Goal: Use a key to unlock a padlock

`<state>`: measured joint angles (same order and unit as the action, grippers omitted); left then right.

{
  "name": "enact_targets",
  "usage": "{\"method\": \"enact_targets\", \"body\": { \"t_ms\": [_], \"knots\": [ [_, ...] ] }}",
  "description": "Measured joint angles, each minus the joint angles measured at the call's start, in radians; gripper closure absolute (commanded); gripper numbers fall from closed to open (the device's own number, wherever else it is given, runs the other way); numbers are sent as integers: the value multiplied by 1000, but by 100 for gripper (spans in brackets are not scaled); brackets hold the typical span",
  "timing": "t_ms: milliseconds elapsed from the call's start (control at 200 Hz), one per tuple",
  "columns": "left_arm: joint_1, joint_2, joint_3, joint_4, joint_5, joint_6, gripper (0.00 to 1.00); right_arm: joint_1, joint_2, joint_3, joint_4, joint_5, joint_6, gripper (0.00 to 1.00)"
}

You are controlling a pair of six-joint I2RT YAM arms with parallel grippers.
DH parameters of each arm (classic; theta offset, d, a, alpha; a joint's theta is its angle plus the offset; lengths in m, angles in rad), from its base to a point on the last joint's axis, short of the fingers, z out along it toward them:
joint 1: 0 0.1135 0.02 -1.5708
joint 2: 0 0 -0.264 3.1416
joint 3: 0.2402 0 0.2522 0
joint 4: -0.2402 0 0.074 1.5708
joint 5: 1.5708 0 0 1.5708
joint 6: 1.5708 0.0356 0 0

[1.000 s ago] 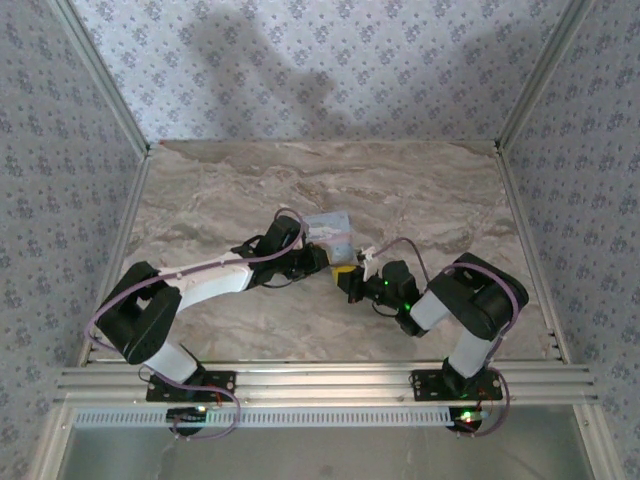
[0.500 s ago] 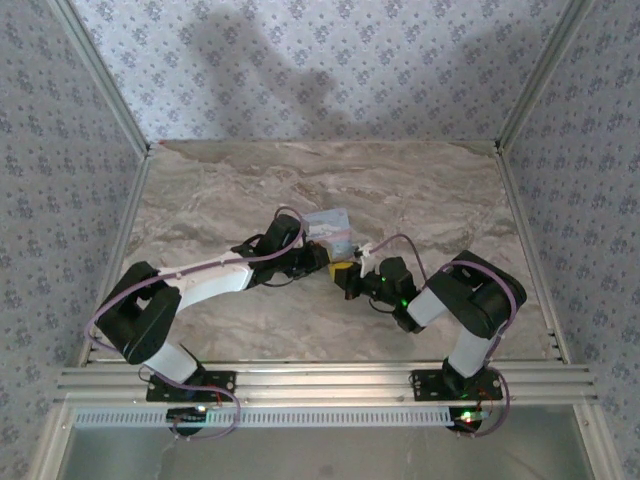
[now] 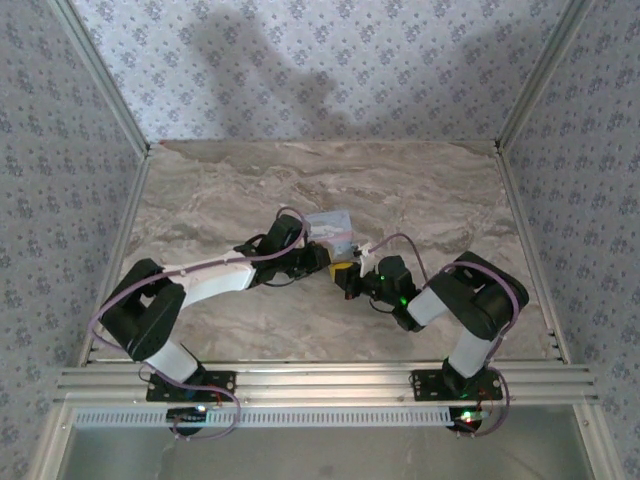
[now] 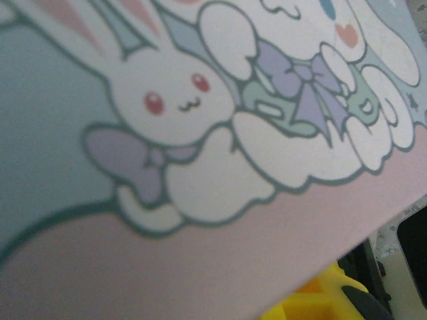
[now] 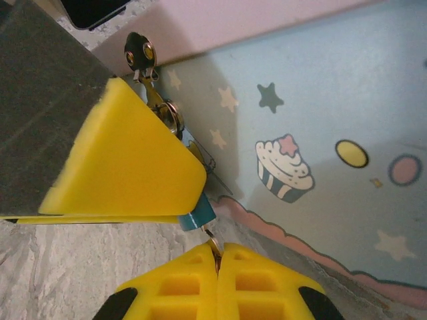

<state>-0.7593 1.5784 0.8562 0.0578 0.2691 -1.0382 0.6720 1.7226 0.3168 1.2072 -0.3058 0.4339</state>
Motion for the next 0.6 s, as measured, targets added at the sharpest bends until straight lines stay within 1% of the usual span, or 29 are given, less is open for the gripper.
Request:
{"method": "enact_targets", "body": {
  "t_ms": [165,385,600],
  "knots": [
    [6,17,0,8,5,5,74,2,41,-1,39,7,34,100],
    [21,42,-3,12,12,21,63,25,110,-13,104,40,93,100],
    [40,18,-33,21,7,38,44,40,164,-13,111,56,137,100]
  ]
}}
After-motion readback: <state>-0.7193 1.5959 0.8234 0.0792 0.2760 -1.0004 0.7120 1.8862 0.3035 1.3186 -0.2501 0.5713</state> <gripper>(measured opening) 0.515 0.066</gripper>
